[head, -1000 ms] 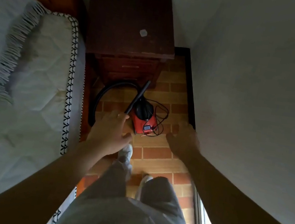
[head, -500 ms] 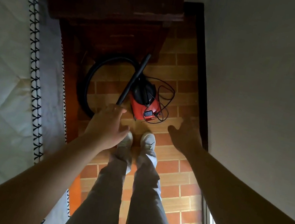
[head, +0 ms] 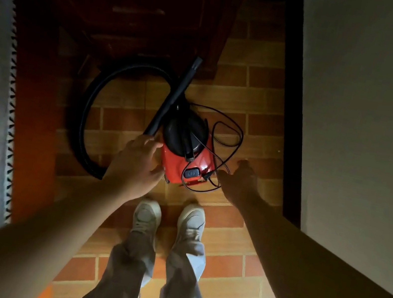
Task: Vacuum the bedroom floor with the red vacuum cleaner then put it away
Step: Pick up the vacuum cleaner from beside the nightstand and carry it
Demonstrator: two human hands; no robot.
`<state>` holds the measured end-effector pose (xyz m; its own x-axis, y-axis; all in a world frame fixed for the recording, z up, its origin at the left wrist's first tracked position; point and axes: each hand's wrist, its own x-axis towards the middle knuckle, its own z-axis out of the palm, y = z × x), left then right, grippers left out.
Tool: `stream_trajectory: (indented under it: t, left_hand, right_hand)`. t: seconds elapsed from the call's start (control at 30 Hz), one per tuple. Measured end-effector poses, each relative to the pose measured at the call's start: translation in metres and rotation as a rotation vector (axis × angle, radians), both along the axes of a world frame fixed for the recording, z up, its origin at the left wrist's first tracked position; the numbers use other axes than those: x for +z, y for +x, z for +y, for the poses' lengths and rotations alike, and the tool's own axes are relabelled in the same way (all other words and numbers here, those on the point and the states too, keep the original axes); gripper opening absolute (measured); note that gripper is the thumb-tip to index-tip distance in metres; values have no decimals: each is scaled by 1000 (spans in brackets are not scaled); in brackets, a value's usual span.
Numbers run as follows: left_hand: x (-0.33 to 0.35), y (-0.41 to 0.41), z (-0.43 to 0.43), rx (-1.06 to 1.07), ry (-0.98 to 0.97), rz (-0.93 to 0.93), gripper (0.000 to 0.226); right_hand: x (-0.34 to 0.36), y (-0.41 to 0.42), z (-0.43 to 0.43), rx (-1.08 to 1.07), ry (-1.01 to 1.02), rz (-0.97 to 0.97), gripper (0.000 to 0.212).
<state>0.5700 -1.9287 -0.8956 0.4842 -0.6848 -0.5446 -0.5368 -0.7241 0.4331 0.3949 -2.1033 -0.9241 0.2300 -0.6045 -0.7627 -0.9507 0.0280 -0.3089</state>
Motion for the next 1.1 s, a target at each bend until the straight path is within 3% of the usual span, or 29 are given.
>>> stream_trajectory:
  t: [0.13, 0.4, 0.53, 0.67, 0.87, 0.97, 1.1]
  left_hand:
    - [-60, 12, -3, 19, 44, -31, 58]
    - [-133, 35, -1, 137, 39, -3, 54]
    - [-149, 39, 1, 185, 43, 34, 55]
    - [-155, 36, -2, 198, 33, 50, 54]
    - [-140, 15, -5, 99, -58, -3, 51]
    - [-135, 2, -6, 109, -62, 14, 44]
    - [-131, -26, -14, 164, -5, 333, 35]
  right_hand:
    - [-57, 11, -12, 31, -22, 28, 77]
    - [-122, 24, -18, -267, 93, 44, 69]
    - [-136, 22, -15, -312, 135, 54, 74]
    - [-149, 20, -13, -347, 85, 32, 62]
    - [-155, 21, -10, -380, 64, -3, 62]
    - [-153, 24, -9, -384, 72, -7, 48]
    - [-145, 21, -5, -401, 117, -49, 10]
